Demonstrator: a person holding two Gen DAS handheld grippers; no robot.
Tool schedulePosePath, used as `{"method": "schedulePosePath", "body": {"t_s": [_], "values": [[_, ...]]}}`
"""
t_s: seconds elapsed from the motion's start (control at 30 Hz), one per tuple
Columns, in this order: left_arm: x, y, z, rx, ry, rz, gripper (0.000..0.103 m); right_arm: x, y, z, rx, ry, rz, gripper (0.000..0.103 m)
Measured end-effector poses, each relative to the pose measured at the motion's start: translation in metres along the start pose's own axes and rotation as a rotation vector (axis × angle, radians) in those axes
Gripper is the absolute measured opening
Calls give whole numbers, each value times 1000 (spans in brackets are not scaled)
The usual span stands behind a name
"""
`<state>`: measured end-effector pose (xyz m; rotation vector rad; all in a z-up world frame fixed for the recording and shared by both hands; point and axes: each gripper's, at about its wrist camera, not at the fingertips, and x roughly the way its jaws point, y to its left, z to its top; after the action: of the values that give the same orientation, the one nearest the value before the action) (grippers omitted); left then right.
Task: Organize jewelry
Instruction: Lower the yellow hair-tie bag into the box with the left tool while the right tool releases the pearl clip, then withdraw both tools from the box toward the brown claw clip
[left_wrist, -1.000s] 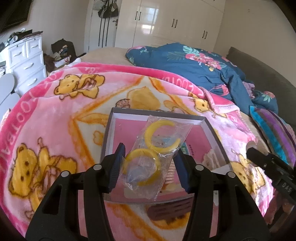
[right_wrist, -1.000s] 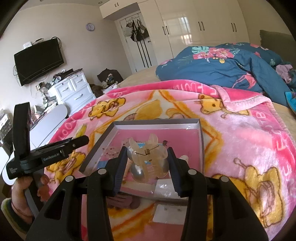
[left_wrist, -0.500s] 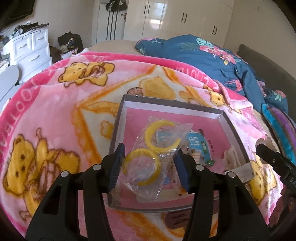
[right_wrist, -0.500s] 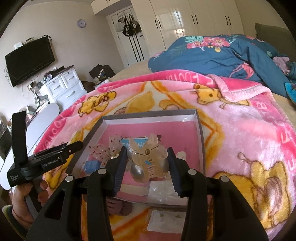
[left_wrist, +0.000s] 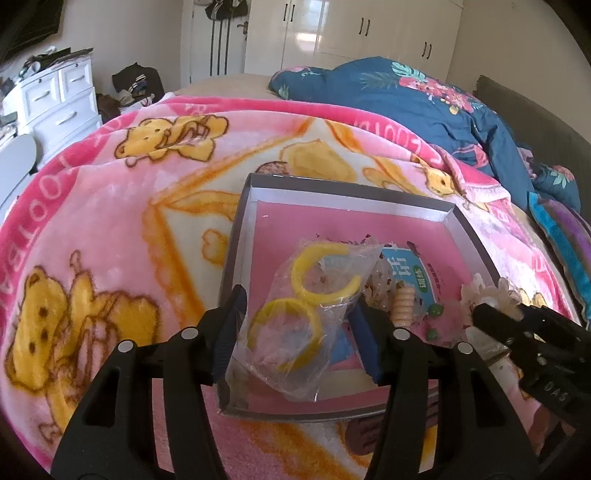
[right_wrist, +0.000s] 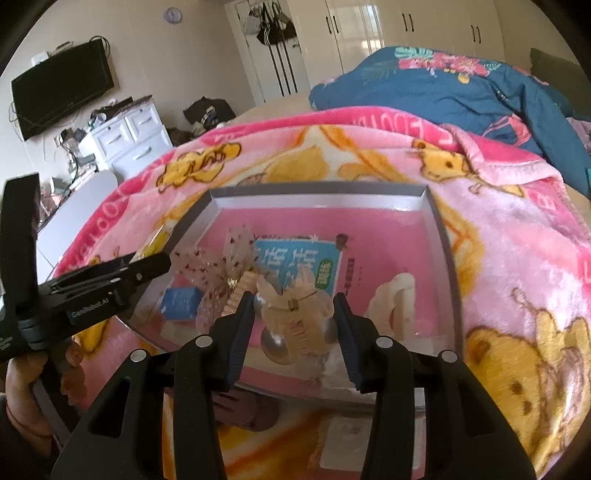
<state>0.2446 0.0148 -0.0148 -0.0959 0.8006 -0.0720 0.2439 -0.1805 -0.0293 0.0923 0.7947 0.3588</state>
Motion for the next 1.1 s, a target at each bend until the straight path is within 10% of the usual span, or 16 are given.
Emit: {"method": "schedulePosePath", "body": {"t_s": [0.4,1.1], "values": [[-6,-5,-1,10,-5,-6,57,-45,0,-3,10,-87,-1,84],[-99,-10,-12,-63,-125,-62,94,-137,-8,-25,30,-189,23,92]]}}
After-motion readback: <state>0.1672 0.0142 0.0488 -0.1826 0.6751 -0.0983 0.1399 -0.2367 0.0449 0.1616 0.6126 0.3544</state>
